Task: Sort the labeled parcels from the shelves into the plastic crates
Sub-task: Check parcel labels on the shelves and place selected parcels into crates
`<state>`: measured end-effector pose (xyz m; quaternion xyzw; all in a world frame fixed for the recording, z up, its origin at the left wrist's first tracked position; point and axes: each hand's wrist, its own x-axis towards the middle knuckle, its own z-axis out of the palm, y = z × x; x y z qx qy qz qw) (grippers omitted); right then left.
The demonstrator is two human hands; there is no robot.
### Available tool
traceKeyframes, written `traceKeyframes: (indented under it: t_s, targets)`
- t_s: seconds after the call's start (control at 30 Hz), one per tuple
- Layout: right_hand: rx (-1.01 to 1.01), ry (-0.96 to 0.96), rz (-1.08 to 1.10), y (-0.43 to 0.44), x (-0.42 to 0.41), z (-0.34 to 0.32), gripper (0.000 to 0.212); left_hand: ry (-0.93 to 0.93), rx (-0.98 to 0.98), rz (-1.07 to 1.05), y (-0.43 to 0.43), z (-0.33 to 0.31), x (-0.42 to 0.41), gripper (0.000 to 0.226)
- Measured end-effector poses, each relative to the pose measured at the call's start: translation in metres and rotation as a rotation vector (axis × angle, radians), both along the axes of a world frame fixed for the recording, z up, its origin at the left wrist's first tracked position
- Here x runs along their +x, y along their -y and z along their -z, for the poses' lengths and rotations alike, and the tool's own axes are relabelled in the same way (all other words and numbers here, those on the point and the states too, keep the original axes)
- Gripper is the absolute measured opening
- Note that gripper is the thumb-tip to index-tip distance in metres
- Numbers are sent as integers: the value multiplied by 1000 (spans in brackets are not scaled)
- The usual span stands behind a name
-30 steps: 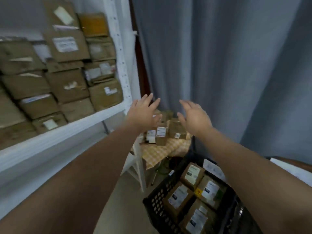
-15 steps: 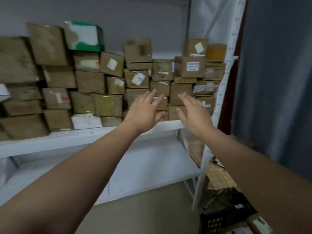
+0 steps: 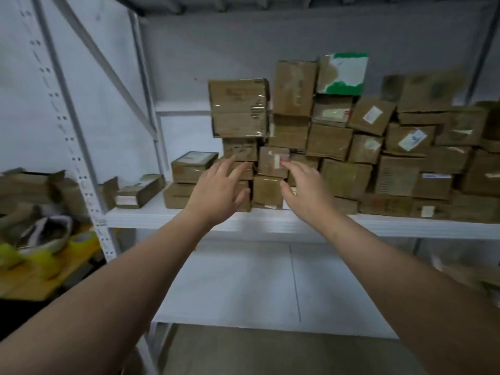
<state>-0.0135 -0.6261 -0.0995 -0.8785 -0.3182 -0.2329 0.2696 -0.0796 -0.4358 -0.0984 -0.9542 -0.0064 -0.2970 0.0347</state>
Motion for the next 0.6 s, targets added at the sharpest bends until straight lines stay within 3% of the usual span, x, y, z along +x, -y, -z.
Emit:
traceKeyframes:
  t_s: [0.27,0.6]
  targets:
    - [-15,-31,-86,-115,4,7,46,-14,-48,-39,-114,20,-14,60]
    - [-24,-96,-123,-186,71,35,43,-81,-88,-86,-196,57,51,60]
